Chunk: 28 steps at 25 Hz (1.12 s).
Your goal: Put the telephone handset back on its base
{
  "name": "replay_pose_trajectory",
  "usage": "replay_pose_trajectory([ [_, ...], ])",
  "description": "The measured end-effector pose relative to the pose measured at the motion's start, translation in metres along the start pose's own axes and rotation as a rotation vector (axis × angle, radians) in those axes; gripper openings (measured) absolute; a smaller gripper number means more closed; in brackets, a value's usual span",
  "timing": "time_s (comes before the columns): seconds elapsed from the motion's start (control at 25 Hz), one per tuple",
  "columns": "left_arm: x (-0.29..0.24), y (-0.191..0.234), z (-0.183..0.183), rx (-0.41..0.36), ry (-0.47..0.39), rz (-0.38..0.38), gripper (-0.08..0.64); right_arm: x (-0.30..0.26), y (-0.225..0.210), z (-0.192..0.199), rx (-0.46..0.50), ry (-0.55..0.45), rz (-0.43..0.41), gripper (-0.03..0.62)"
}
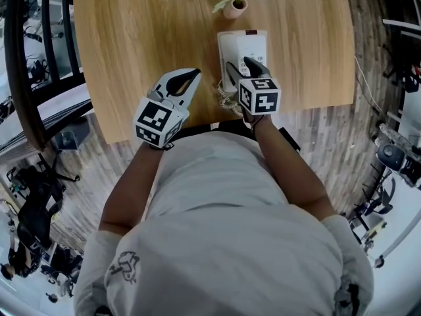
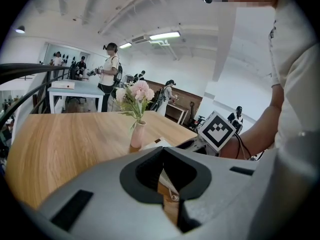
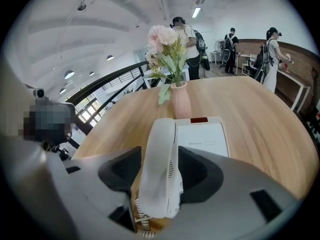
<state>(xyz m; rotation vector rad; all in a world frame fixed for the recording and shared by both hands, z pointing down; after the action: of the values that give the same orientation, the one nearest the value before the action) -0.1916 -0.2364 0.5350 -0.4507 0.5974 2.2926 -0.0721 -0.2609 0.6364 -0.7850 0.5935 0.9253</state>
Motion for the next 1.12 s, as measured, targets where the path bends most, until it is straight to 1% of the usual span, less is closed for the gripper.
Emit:
replay_pose_trajectory([
  [0.12,0.0,-0.01,-0.007,-0.011,-0.015,-0.013,0.006,0.008,0.005,0.0,0.019,-0.002,-0.042,0.239],
  [0.28,0.004,-0.03,-0.017,-0.029,-0.041,-0.037,0.006,0.029,0.014,-0.001,0.078,-0.01,-0.096,0.231],
  [0.48,0.008,-0.054,-0.034,-0.063,-0.082,-0.081,0.006,0.063,0.019,-0.017,0.186,-0.082,-0.157,0.21],
  [0.72,0.012,-0.079,-0.055,-0.087,-0.133,-0.148,0.006,0.108,0.017,-0.036,0.275,-0.171,-0.226,0.186],
  [0.8,0.014,-0.086,-0.062,-0.094,-0.153,-0.166,0.006,0.122,0.016,-0.044,0.308,-0.198,-0.246,0.167],
  [0.96,0.022,-0.102,-0.077,-0.117,-0.189,-0.198,0.006,0.159,0.016,-0.062,0.383,-0.258,-0.293,0.106],
  [1.12,0.04,-0.11,-0.093,-0.131,-0.228,-0.274,0.006,0.202,0.018,-0.081,0.408,-0.339,-0.373,0.053],
])
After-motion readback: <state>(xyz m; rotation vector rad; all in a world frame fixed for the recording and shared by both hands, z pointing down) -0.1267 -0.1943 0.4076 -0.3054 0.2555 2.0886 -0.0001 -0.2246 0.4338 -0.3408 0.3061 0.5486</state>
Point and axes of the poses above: the fingertips, and each gripper's own axes: x backward along the fingers, y to its left, z out of its underside, the point moved 1 cm from there along x, backward along the fingers, and after that the axes turned 6 degrees about -z, right-handed, at the moved point
